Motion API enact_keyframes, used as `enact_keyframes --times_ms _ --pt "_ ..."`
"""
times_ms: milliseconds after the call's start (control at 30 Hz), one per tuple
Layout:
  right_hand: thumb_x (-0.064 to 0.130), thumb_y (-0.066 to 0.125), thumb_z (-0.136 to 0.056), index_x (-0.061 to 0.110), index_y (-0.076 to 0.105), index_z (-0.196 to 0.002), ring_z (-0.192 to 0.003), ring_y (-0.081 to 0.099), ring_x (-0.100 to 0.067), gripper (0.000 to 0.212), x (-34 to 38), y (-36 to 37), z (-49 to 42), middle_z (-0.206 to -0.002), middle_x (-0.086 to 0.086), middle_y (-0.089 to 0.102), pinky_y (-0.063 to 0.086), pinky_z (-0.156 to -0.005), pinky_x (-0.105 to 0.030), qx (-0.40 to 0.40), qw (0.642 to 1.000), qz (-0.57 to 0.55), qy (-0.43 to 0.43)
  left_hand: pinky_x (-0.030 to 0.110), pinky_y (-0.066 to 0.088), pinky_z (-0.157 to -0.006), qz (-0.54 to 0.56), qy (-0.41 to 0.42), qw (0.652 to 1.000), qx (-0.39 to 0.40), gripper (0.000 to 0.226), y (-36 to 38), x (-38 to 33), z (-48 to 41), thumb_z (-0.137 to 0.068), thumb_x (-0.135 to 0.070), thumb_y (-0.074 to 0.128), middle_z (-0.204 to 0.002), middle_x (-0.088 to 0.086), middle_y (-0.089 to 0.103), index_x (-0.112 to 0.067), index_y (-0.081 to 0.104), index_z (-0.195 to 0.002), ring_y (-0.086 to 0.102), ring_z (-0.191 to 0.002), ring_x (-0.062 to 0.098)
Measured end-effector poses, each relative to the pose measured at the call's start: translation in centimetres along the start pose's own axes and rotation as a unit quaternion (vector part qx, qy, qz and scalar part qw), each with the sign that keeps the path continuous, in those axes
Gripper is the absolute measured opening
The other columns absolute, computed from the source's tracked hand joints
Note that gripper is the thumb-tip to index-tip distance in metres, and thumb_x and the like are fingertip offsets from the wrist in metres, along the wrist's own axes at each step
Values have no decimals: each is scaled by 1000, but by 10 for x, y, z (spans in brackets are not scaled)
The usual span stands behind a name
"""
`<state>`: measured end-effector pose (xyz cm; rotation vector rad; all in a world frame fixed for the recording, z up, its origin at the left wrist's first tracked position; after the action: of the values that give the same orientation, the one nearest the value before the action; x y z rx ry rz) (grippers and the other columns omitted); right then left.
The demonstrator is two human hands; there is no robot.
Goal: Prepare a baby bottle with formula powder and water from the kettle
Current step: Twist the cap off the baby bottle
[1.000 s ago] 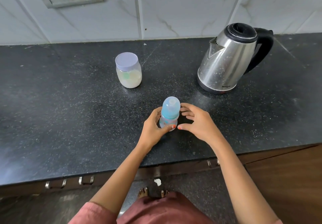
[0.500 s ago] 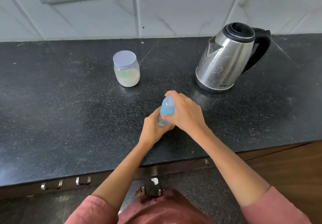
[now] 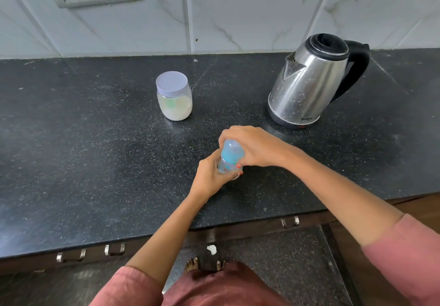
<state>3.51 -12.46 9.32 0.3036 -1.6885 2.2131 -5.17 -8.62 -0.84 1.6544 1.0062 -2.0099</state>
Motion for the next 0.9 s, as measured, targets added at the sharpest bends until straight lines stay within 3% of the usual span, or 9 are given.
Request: enact_keyframes --times_ms 133,200,267,367,533,633,700,800,900 --pt "7 68 -70 24 52 -107 -100 52 -20 43 2 -1 -2 -114 3 45 45 -73 -35 57 998 2 -6 15 49 -70 -14 -5 1000 -4 40 0 3 -1 -70 -17 78 -90 -7 67 -24 55 -102 62 -81 -2" --pt "22 73 -70 25 49 -115 -109 48 -17 52 3 -2 -2 -122 5 42 42 -75 -32 29 999 -2 26 16 49 -69 -18 -6 1000 -5 42 0 3 -1 -70 -17 78 -90 -5 68 -23 56 -105 63 -82 2" --pt "39 71 -72 26 42 -125 -116 45 -18 62 3 -5 1 -129 2 39 38 -80 -33 -14 996 -24 84 9 47 -63 -1 -6 1000 -5 43 0 1 0 -71 -11 77 -85 -9 65 -27 54 -104 62 -75 -6" --pt "55 62 -76 26 41 -127 -115 48 -25 62 3 -4 3 -127 -2 42 32 -79 -34 -26 987 59 146 7 46 -62 7 -5 1000 -5 45 0 -1 1 -72 -8 75 -83 -13 64 -31 52 -103 60 -72 -13" --pt "28 60 -84 27 50 -119 -110 49 -23 37 8 -7 3 -121 -1 47 36 -73 -31 -15 994 64 92 9 47 -66 -4 -7 1000 -3 42 1 1 1 -71 -15 76 -89 -7 68 -28 54 -105 63 -81 0" --pt "2 57 -80 27 54 -112 -114 43 -18 41 11 -7 4 -124 6 47 43 -75 -34 42 997 57 25 10 47 -66 -3 -10 1000 -7 40 1 2 1 -71 -16 77 -90 -5 67 -23 55 -104 63 -81 3" --pt "-1 58 -76 25 56 -106 -113 42 -16 40 11 -6 4 -122 8 47 47 -81 -38 59 997 39 3 10 47 -67 1 -11 1000 -8 40 1 2 1 -71 -15 77 -90 -6 66 -24 54 -102 63 -81 4" --pt "22 66 -77 26 57 -110 -113 46 -15 34 8 -11 3 -122 7 48 45 -88 -37 15 999 -34 22 9 47 -70 7 -9 1000 -11 45 1 2 1 -71 -13 77 -91 -8 66 -25 54 -107 62 -84 1" --pt "44 62 -80 25 53 -117 -105 50 -15 42 2 -22 6 -122 3 49 39 -78 -31 -59 995 7 81 14 48 -80 10 -5 1000 -6 53 1 4 1 -71 -16 77 -100 -8 65 -26 52 -115 62 -93 3"
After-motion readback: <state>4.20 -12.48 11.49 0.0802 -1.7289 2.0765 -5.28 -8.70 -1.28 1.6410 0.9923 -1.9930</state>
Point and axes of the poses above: each hand's wrist, its own z-axis away from the middle knuckle, its own y-axis out of the palm, x = y × z, the point moved 5 cm from there along -z, towards the middle knuckle
